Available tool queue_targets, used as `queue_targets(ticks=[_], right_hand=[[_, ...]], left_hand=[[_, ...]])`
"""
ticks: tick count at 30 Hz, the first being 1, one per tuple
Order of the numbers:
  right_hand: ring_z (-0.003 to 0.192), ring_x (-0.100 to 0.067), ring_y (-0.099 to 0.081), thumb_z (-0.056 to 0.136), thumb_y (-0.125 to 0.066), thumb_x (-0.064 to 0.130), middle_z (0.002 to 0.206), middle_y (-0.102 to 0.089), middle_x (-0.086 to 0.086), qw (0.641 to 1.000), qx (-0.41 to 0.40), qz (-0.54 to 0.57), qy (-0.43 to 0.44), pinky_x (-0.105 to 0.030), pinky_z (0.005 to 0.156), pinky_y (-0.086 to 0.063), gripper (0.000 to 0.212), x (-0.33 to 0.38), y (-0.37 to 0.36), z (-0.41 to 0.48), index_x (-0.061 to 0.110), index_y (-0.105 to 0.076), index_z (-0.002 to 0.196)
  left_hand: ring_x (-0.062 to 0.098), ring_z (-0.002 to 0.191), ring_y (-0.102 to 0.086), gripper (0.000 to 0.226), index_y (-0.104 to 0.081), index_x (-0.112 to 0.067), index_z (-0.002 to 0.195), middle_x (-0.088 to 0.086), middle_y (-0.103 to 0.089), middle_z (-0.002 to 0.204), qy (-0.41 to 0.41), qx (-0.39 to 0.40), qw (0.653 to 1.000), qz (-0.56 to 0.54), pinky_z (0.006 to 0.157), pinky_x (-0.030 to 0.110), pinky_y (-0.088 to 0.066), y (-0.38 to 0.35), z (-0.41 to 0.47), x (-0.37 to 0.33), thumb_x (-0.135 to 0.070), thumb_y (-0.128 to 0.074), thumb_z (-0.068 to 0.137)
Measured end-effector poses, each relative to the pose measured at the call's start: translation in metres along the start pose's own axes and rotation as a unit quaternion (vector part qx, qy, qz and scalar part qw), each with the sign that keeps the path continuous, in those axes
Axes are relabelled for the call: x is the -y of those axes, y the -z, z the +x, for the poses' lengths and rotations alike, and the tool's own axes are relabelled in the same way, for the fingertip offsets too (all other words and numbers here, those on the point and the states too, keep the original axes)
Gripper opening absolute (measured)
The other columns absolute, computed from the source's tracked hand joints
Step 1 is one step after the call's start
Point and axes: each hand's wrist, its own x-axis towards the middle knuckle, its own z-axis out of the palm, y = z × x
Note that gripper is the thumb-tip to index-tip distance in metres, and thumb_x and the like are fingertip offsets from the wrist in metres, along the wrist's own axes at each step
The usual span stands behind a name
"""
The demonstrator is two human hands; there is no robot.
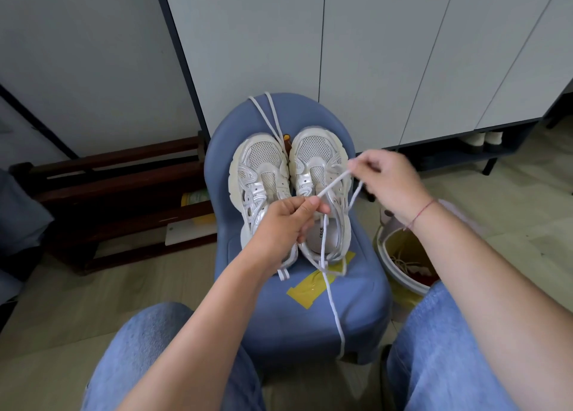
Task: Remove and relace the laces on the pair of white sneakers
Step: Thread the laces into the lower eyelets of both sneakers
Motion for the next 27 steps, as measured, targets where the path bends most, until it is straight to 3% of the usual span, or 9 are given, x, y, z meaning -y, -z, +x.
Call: queue_targets(ticks=[3, 5, 9, 11, 13, 16, 20, 25, 27], right_hand=[[0.057, -0.016, -0.041, 0.093, -0.056, 0.028, 0.062, -0.049, -0.003, 0.978, -0.179, 0.052, -0.097, -0.032, 0.061, -0.038, 0.031, -0.019, 0.019, 0.015, -0.001, -0.064, 0.083], [0.058, -0.014, -0.045, 0.092, -0.056, 0.024, 0.066, -0.053, 0.0, 0.975, -0.182, 0.048, -0.115, -0.032, 0.062, -0.041, 0.026, -0.022, 0.022, 0.015, 0.0, -0.065, 0.087], [0.049, -0.005, -0.045, 0.093, -0.057, 0.026, 0.089, -0.07, 0.001, 0.996, 0.069, 0.059, -0.024, -0.023, 0.054, -0.043, 0.014, 0.0, 0.0, -0.003, 0.021, -0.067, 0.101], [0.053, -0.006, -0.051, 0.093, -0.057, 0.026, 0.083, -0.068, 0.001, 0.978, 0.2, 0.052, 0.007, -0.024, 0.059, -0.047, 0.018, 0.011, -0.014, -0.014, 0.016, -0.067, 0.104], [0.063, -0.005, -0.057, 0.09, -0.061, 0.025, 0.076, -0.066, 0.004, 0.972, 0.227, 0.038, 0.036, -0.021, 0.064, -0.049, 0.016, 0.014, -0.02, -0.017, 0.012, -0.069, 0.096], [0.057, 0.005, -0.053, 0.089, -0.064, 0.024, 0.061, -0.062, 0.017, 0.994, 0.094, 0.037, 0.043, -0.013, 0.061, -0.041, 0.011, 0.009, -0.012, -0.007, 0.022, -0.065, 0.079], [0.053, -0.007, -0.043, 0.094, -0.056, 0.023, 0.063, -0.053, 0.004, 0.984, -0.106, 0.111, -0.09, -0.027, 0.061, -0.04, 0.019, -0.006, 0.008, 0.008, 0.018, -0.063, 0.077], [0.065, 0.005, -0.054, 0.091, -0.061, 0.025, 0.1, -0.068, 0.006, 0.992, 0.123, 0.028, -0.032, -0.017, 0.063, -0.041, 0.012, -0.007, -0.008, -0.001, 0.023, -0.068, 0.1], [0.064, 0.001, -0.054, 0.093, -0.058, 0.023, 0.093, -0.068, 0.006, 0.974, 0.219, 0.058, -0.005, -0.017, 0.06, -0.045, 0.019, 0.002, -0.022, -0.009, 0.013, -0.067, 0.107]], left_hand=[[0.01, 0.048, -0.029, 0.03, -0.069, -0.01, 0.088, -0.007, -0.03, 0.046, 0.005, -0.007, 1.0, -0.013, 0.055, 0.021, -0.035, 0.005, 0.0, -0.003, -0.023, -0.047, 0.104], [0.01, 0.048, -0.029, 0.031, -0.069, -0.009, 0.088, -0.008, -0.03, 0.046, 0.004, -0.007, 1.0, -0.01, 0.056, 0.022, -0.035, 0.007, 0.001, -0.002, -0.023, -0.046, 0.104], [0.008, 0.046, -0.029, 0.032, -0.069, -0.012, 0.084, -0.01, -0.032, 0.045, 0.001, 0.002, 1.0, -0.005, 0.056, 0.024, -0.034, 0.003, 0.001, -0.001, -0.022, -0.046, 0.104], [0.007, 0.045, -0.03, 0.032, -0.066, -0.012, 0.082, -0.011, -0.033, 0.044, 0.0, 0.003, 1.0, -0.011, 0.055, 0.024, -0.033, 0.002, 0.001, -0.002, -0.021, -0.046, 0.104], [0.006, 0.044, -0.03, 0.032, -0.064, -0.011, 0.081, -0.011, -0.034, 0.044, -0.003, 0.007, 1.0, -0.015, 0.054, 0.023, -0.032, 0.003, 0.0, -0.003, -0.019, -0.044, 0.105], [0.008, 0.045, -0.029, 0.031, -0.068, -0.009, 0.086, -0.007, -0.031, 0.047, -0.004, 0.004, 1.0, -0.016, 0.054, 0.022, -0.033, 0.007, -0.001, -0.004, -0.021, -0.046, 0.104], [0.009, 0.047, -0.03, 0.033, -0.07, -0.014, 0.084, -0.005, -0.03, 0.051, 0.002, -0.01, 0.999, -0.034, 0.054, 0.02, -0.037, 0.02, 0.0, -0.004, -0.027, -0.047, 0.103], [0.007, 0.044, -0.029, 0.032, -0.069, -0.012, 0.085, -0.007, -0.031, 0.049, 0.004, -0.012, 0.999, -0.034, 0.052, 0.021, -0.034, 0.017, 0.001, -0.004, -0.026, -0.046, 0.104], [0.007, 0.044, -0.029, 0.032, -0.067, -0.011, 0.083, -0.007, -0.032, 0.047, 0.0, -0.003, 0.999, -0.032, 0.054, 0.025, -0.031, 0.013, 0.002, -0.004, -0.024, -0.046, 0.104]])
